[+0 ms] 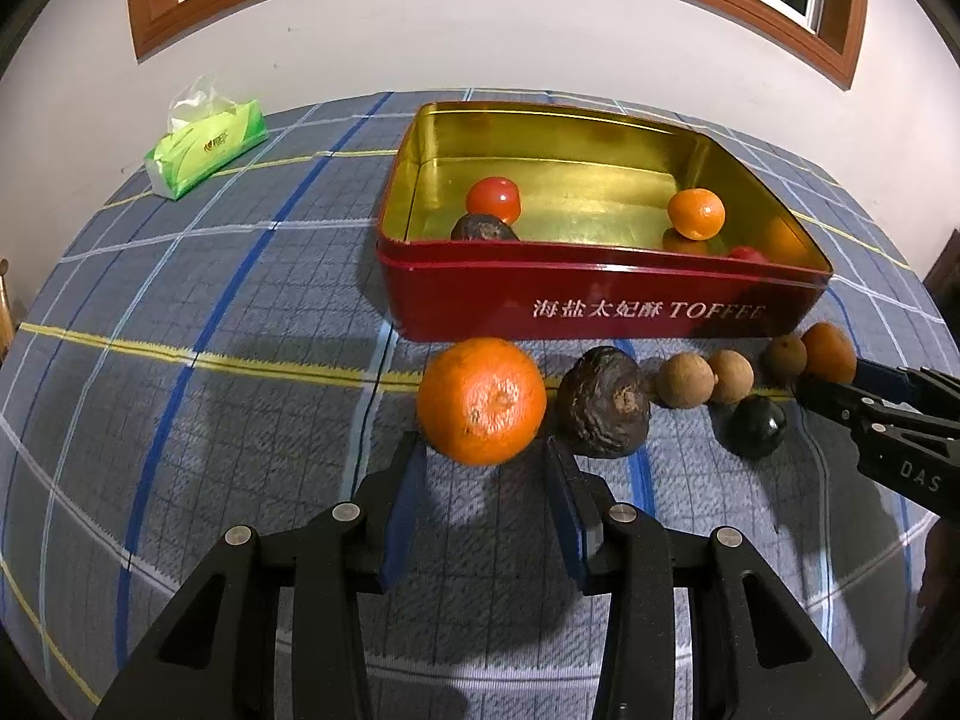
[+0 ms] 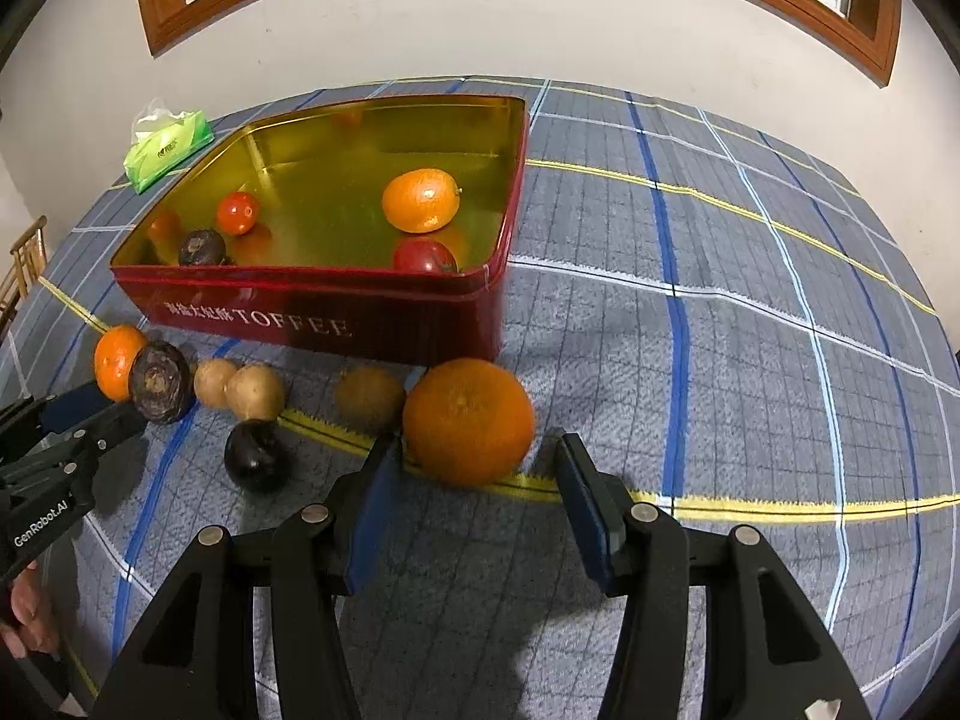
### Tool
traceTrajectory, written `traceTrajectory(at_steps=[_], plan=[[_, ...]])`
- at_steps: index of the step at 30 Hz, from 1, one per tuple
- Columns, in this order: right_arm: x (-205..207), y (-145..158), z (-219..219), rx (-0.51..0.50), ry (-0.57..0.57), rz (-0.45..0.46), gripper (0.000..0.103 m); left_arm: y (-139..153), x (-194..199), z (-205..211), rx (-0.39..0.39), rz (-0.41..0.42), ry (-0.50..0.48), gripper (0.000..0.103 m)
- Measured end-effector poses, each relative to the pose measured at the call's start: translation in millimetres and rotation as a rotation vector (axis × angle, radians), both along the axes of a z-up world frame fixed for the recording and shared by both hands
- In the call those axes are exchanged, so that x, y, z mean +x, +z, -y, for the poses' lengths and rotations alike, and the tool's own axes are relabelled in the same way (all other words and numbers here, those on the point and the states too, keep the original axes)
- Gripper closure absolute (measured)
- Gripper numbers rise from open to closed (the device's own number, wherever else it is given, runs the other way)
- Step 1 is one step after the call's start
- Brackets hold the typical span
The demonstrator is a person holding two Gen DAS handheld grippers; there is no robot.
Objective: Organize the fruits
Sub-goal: 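Grasp the mandarin with the left tool while the right tool grasps the large orange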
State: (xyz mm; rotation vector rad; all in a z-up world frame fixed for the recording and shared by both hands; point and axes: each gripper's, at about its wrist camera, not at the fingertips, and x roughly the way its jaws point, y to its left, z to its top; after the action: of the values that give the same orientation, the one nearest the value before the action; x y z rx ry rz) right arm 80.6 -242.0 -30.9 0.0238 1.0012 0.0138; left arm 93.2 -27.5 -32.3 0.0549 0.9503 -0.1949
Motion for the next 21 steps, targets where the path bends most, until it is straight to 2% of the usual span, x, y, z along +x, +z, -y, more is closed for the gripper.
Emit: traceTrajectory(at_steps=[21], plan=[[2.9, -2.1, -1.6, -0.023, 0.0, 0.03, 0.056, -3.0, 20.7, 6.1, 0.006, 0.019, 0.014, 0.06]])
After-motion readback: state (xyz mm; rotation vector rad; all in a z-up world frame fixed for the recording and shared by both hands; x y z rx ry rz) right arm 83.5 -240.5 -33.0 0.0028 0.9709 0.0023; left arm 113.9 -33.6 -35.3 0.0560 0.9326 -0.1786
